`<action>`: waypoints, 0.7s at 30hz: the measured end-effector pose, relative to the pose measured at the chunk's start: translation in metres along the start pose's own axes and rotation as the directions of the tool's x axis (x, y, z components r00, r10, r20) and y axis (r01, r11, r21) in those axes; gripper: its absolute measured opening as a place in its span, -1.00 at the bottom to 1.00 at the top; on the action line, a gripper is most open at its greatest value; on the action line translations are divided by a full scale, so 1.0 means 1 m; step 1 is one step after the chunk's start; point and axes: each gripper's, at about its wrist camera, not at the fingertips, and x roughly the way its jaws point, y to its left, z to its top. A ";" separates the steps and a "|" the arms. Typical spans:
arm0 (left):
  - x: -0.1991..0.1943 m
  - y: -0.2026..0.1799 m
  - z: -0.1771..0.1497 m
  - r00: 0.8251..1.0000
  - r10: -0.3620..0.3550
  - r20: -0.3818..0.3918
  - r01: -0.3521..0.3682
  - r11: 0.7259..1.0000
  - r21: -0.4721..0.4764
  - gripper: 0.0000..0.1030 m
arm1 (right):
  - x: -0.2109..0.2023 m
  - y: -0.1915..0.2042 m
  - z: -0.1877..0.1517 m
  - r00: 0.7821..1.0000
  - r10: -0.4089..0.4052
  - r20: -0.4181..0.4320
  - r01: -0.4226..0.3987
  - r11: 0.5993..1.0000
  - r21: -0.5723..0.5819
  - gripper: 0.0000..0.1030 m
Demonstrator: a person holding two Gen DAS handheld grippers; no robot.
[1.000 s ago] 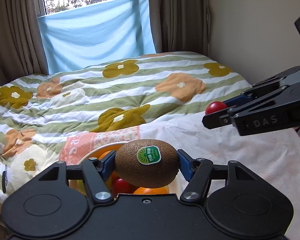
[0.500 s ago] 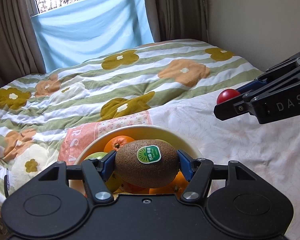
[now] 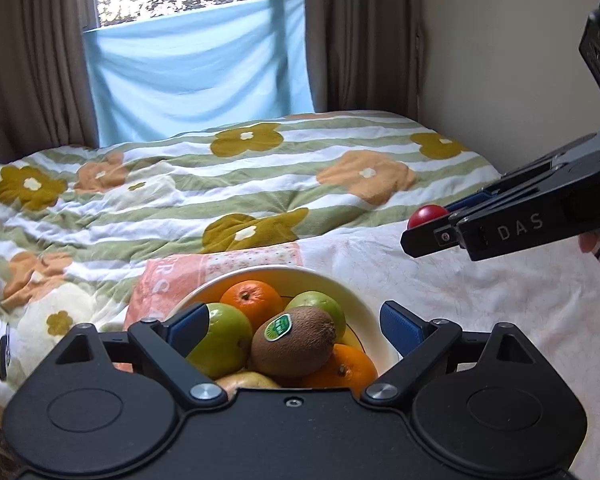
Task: Organize fruits
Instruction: 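Carry the kiwi into the bowl and open the left gripper while the right carries the tomato, then lower the small red tomato into the bowl and open the right gripper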
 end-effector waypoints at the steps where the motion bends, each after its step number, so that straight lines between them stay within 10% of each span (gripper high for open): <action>1: -0.003 0.001 0.000 1.000 0.005 0.003 -0.005 1.000 -0.012 0.84 | 0.001 0.002 0.000 1.000 0.005 -0.002 -0.005 1.000 -0.002 -0.07; 21: -0.015 0.024 -0.020 0.999 0.048 -0.014 -0.050 0.993 -0.108 0.84 | 0.049 0.024 -0.022 0.994 0.071 -0.087 -0.075 0.996 -0.043 -0.07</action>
